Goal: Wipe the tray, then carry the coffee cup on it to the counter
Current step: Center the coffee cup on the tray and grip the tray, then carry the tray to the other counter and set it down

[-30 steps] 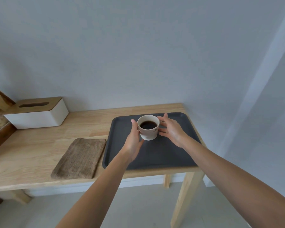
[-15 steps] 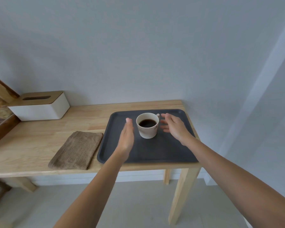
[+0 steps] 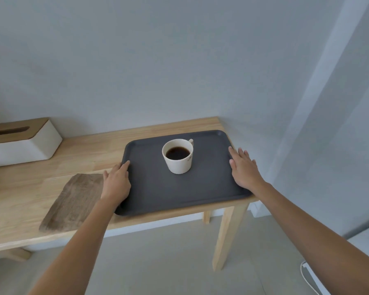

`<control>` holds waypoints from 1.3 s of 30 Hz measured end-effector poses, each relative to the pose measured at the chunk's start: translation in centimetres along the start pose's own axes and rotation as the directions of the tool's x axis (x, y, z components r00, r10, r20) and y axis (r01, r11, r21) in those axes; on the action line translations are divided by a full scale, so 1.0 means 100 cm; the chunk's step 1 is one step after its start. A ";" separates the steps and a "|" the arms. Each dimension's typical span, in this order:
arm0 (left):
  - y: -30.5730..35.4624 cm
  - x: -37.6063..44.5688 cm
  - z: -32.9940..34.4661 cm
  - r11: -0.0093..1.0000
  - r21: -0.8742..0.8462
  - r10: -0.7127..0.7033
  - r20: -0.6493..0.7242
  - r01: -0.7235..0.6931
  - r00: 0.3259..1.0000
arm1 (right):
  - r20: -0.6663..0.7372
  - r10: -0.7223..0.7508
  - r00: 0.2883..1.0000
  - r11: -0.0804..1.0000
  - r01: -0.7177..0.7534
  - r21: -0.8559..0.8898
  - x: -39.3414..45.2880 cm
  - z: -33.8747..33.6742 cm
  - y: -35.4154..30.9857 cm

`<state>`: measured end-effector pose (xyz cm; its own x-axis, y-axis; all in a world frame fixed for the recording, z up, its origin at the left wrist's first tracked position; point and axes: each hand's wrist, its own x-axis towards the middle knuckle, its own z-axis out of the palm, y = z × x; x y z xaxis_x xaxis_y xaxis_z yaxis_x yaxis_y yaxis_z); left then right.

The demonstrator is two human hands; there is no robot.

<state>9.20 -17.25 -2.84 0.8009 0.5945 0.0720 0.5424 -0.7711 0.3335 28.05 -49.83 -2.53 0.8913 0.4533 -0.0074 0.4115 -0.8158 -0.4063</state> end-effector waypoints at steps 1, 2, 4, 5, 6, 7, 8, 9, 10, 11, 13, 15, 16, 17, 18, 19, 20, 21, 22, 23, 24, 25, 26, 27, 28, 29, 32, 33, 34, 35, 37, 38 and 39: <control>0.001 0.000 0.001 1.000 -0.011 0.011 0.004 -0.011 1.000 | 0.002 0.016 1.000 1.000 -0.016 -0.001 -0.002 -0.001 0.001; 0.003 -0.001 0.001 0.999 -0.029 0.027 0.007 -0.027 1.000 | 0.004 0.032 0.999 0.999 -0.032 0.009 -0.006 -0.001 0.003; 0.008 -0.002 0.002 0.993 -0.093 0.076 -0.006 -0.076 0.997 | 0.008 0.064 0.998 0.993 -0.065 0.094 -0.014 -0.004 0.008; 0.011 -0.002 0.003 0.985 -0.139 0.100 -0.020 -0.102 0.995 | 0.007 0.080 0.997 0.986 -0.081 0.149 -0.019 -0.005 0.012; 0.014 -0.003 0.004 0.974 -0.190 0.117 -0.035 -0.121 0.993 | 0.003 0.097 0.995 0.977 -0.096 0.189 -0.024 -0.006 0.016; 0.018 -0.004 0.005 0.962 -0.237 0.127 -0.047 -0.135 0.991 | -0.003 0.118 0.993 0.970 -0.115 0.216 -0.029 -0.008 0.020; 0.021 -0.005 0.006 0.951 -0.272 0.134 -0.054 -0.144 0.989 | -0.011 0.144 0.990 0.962 -0.137 0.238 -0.034 -0.010 0.024; 0.025 -0.005 0.007 0.945 -0.291 0.140 -0.057 -0.150 0.989 | -0.020 0.171 0.985 0.952 -0.160 0.261 -0.039 -0.011 0.029; 0.029 -0.005 0.008 0.943 -0.295 0.144 -0.056 -0.154 0.988 | -0.028 0.199 0.980 0.940 -0.182 0.287 -0.044 -0.013 0.033; 0.034 -0.004 0.009 0.941 -0.302 0.145 -0.052 -0.154 0.988 | -0.035 0.223 0.974 0.928 -0.202 0.312 -0.050 -0.015 0.037; 0.046 -0.002 0.011 0.916 -0.374 0.146 -0.030 -0.147 0.989 | -0.046 0.268 0.962 0.907 -0.235 0.350 -0.063 -0.019 0.046; 0.059 0.001 0.013 0.884 -0.447 0.159 0.010 -0.138 0.987 | -0.062 0.302 0.951 0.893 -0.259 0.368 -0.076 -0.025 0.055; 0.066 0.003 0.015 0.873 -0.469 0.166 0.030 -0.133 0.986 | -0.075 0.316 0.946 0.889 -0.268 0.372 -0.083 -0.029 0.059; 0.074 0.004 0.016 0.866 -0.482 0.176 0.046 -0.133 0.983 | -0.089 0.331 0.939 0.885 -0.277 0.375 -0.089 -0.034 0.063; 0.081 0.005 0.017 0.859 -0.491 0.193 0.053 -0.143 0.980 | -0.103 0.350 0.931 0.880 -0.288 0.378 -0.096 -0.039 0.067; 0.090 0.005 0.018 0.850 -0.501 0.216 0.053 -0.161 0.975 | -0.117 0.369 0.922 0.875 -0.302 0.378 -0.103 -0.044 0.072; 0.099 0.005 0.020 0.840 -0.510 0.247 0.052 -0.187 0.968 | -0.131 0.388 0.912 0.871 -0.317 0.376 -0.111 -0.049 0.078; 0.109 0.006 0.022 0.828 -0.517 0.280 0.051 -0.215 0.959 | -0.145 0.407 0.902 0.866 -0.331 0.374 -0.119 -0.055 0.083; 0.120 0.006 0.023 0.817 -0.522 0.315 0.050 -0.243 0.948 | -0.160 0.427 0.890 0.861 -0.345 0.375 -0.127 -0.061 0.089; 0.132 0.006 0.025 0.807 -0.526 0.346 0.048 -0.271 0.937 | -0.175 0.447 0.877 0.853 -0.360 0.378 -0.136 -0.066 0.095; 0.144 0.007 0.027 0.797 -0.527 0.374 0.047 -0.296 0.926 | -0.188 0.469 0.863 0.844 -0.376 0.382 -0.146 -0.071 0.101; 0.158 0.007 0.029 0.787 -0.529 0.402 0.048 -0.318 0.914 | -0.200 0.491 0.848 0.834 -0.391 0.389 -0.156 -0.077 0.108; 0.172 0.006 0.031 0.775 -0.532 0.432 0.052 -0.341 0.901 | -0.212 0.512 0.832 0.823 -0.406 0.398 -0.166 -0.082 0.115; 0.187 0.004 0.034 0.762 -0.535 0.464 0.056 -0.366 0.884 | -0.222 0.535 0.815 0.810 -0.421 0.408 -0.177 -0.087 0.123; 0.204 0.001 0.038 0.747 -0.535 0.498 0.058 -0.394 0.865 | -0.232 0.560 0.796 0.796 -0.437 0.419 -0.188 -0.092 0.133; 0.220 -0.002 0.042 0.733 -0.534 0.529 0.058 -0.421 0.847 | -0.241 0.585 0.774 0.779 -0.455 0.432 -0.200 -0.097 0.143; 0.274 -0.017 0.056 0.694 -0.541 0.600 0.070 -0.475 0.797 | -0.266 0.653 0.709 0.727 -0.489 0.482 -0.236 -0.112 0.175; 0.293 -0.024 0.062 0.682 -0.548 0.619 0.080 -0.484 0.782 | -0.278 0.669 0.689 0.714 -0.492 0.498 -0.249 -0.117 0.187; 0.311 -0.031 0.068 0.671 -0.559 0.635 0.092 -0.488 0.767 | -0.292 0.681 0.671 0.705 -0.494 0.509 -0.261 -0.122 0.199; 0.331 -0.038 0.075 0.656 -0.572 0.651 0.099 -0.492 0.753 | -0.306 0.692 0.654 0.697 -0.495 0.519 -0.274 -0.128 0.211; 0.372 -0.056 0.090 0.622 -0.598 0.685 0.103 -0.506 0.721 | -0.324 0.720 0.613 0.673 -0.502 0.543 -0.300 -0.139 0.238; 0.392 -0.067 0.098 0.606 -0.609 0.701 0.105 -0.512 0.705 | -0.330 0.736 0.592 0.658 -0.510 0.554 -0.314 -0.145 0.252; 0.411 -0.077 0.106 0.590 -0.622 0.716 0.109 -0.515 0.689 | -0.333 0.751 0.571 0.644 -0.518 0.563 -0.327 -0.151 0.266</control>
<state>28.02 -55.96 0.39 0.9682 -0.1671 0.1864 -0.2502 -0.6195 0.7440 12.73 -91.82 0.68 0.8810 -0.4730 -0.0051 -0.3041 -0.5581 -0.7721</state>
